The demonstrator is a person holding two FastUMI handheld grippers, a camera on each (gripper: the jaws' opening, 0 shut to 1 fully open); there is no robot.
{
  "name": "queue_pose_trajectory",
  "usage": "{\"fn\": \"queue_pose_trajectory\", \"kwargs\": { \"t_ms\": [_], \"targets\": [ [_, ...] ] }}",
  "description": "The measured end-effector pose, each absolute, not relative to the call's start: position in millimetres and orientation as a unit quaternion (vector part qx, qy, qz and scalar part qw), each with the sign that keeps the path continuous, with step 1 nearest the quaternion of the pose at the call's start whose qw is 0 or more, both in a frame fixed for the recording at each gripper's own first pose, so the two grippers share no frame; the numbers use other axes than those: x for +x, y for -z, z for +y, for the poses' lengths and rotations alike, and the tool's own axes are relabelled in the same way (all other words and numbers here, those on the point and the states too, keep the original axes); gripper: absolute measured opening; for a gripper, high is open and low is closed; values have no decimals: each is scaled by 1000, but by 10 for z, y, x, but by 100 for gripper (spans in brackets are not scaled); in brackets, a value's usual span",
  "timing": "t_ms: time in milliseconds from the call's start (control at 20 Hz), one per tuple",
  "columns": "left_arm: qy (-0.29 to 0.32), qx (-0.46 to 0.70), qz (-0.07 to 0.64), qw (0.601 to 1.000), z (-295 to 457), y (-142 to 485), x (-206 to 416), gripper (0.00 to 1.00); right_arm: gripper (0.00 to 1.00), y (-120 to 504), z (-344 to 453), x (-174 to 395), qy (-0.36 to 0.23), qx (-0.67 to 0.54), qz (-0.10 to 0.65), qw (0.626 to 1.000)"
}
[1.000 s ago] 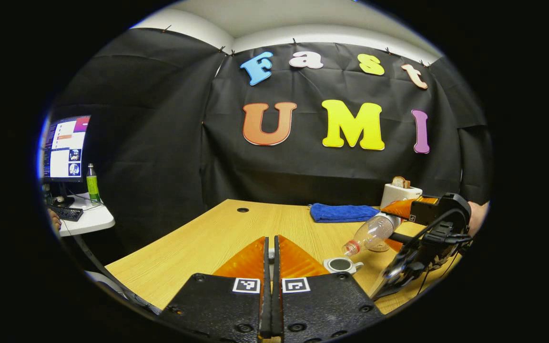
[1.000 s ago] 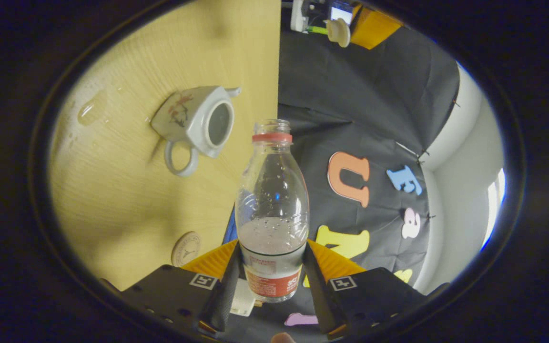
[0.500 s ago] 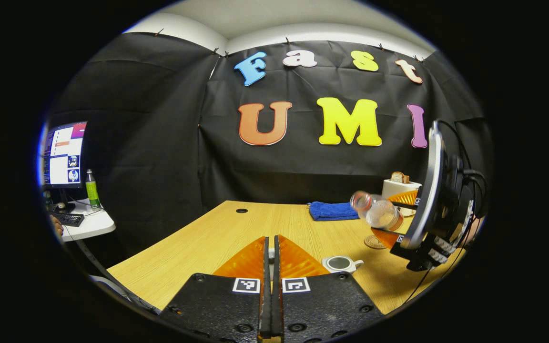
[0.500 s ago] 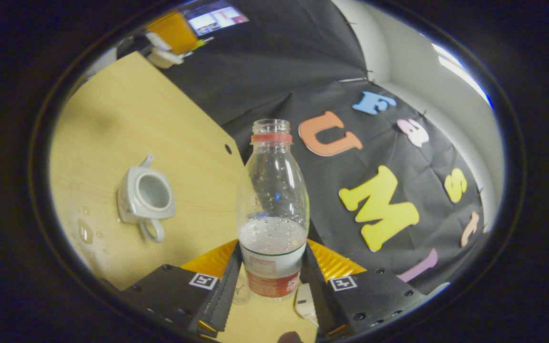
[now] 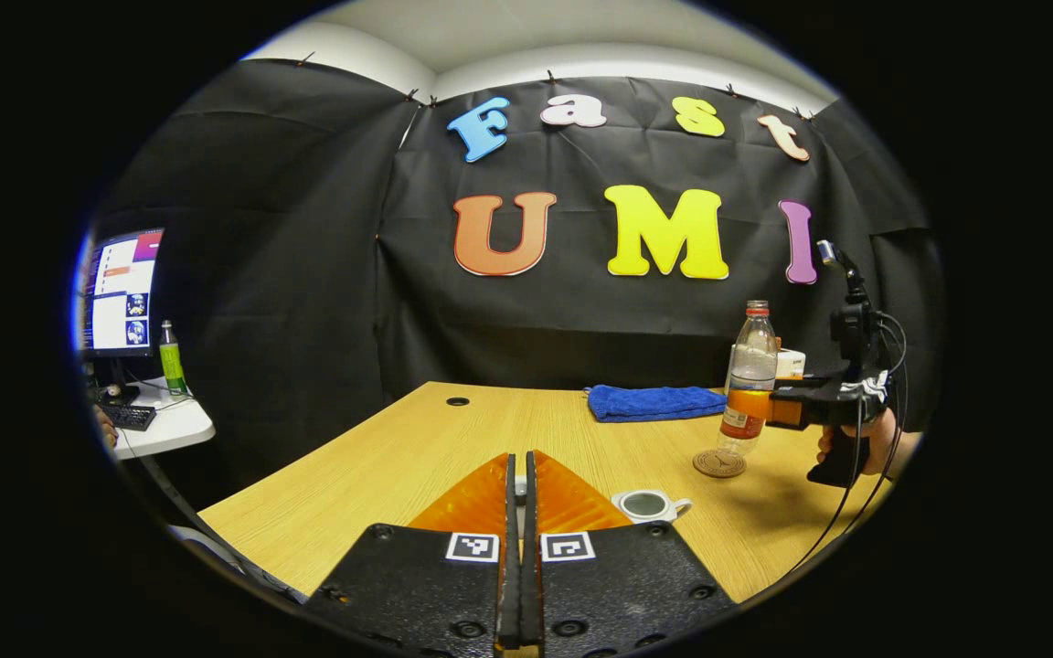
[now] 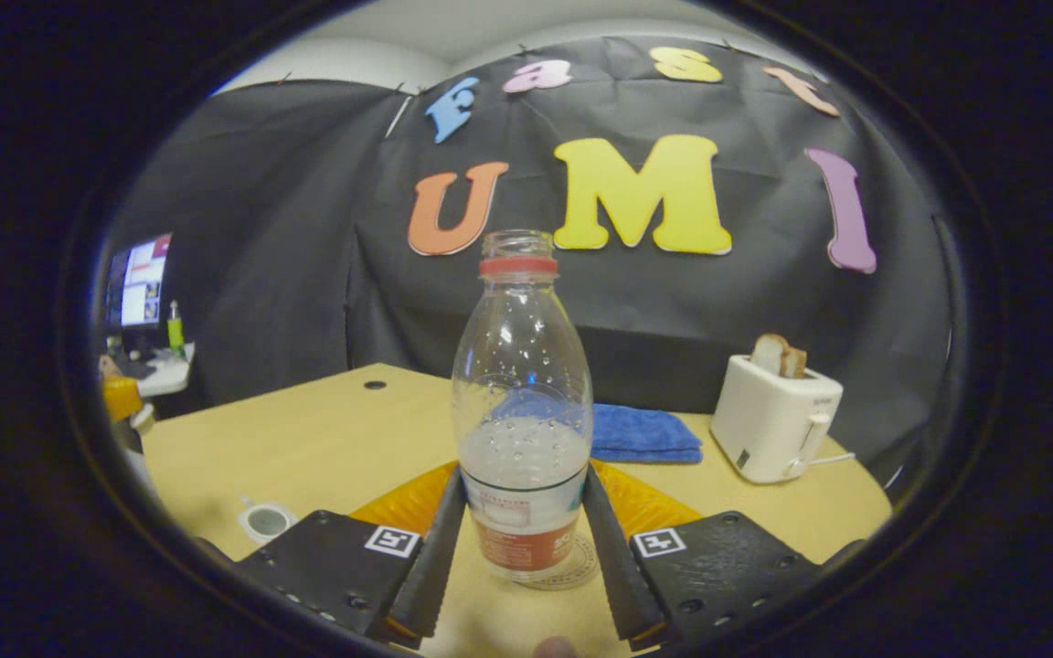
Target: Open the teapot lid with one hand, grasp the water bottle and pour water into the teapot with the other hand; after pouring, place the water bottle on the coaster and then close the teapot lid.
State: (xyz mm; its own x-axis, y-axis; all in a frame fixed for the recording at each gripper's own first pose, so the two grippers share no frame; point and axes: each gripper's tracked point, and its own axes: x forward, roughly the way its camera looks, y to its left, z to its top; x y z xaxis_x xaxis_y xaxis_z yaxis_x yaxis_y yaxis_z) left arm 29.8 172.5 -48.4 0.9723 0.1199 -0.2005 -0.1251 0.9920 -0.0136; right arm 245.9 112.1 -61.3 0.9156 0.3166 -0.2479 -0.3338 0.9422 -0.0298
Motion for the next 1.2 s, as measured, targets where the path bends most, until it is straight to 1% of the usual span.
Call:
{"fn": "queue_pose_trajectory", "kwargs": {
  "t_ms": [100,300,650,850,1100,1150,1200],
  "targets": [
    [-62,-9,104,993,1736,521,310,3,70,691,1005,2571,-153,-15,120,981],
    [-66,-7,106,992,1776,550,306,3,70,873,954,2744,-130,-23,126,983],
    [-71,-5,122,990,1816,693,343,3,70,1045,982,2771,-126,-37,136,982],
    [-71,-1,129,989,1811,749,360,3,70,1056,1012,2742,-129,-55,124,982],
    [-68,1,128,989,1774,742,370,3,77,1077,1043,2712,-135,-54,127,981],
    [-68,1,128,989,1773,744,369,3,82,1081,1044,2706,-136,-54,125,981],
    [-68,1,128,990,1777,746,366,3,92,1078,1056,2698,-137,-56,124,981]
  ]
}}
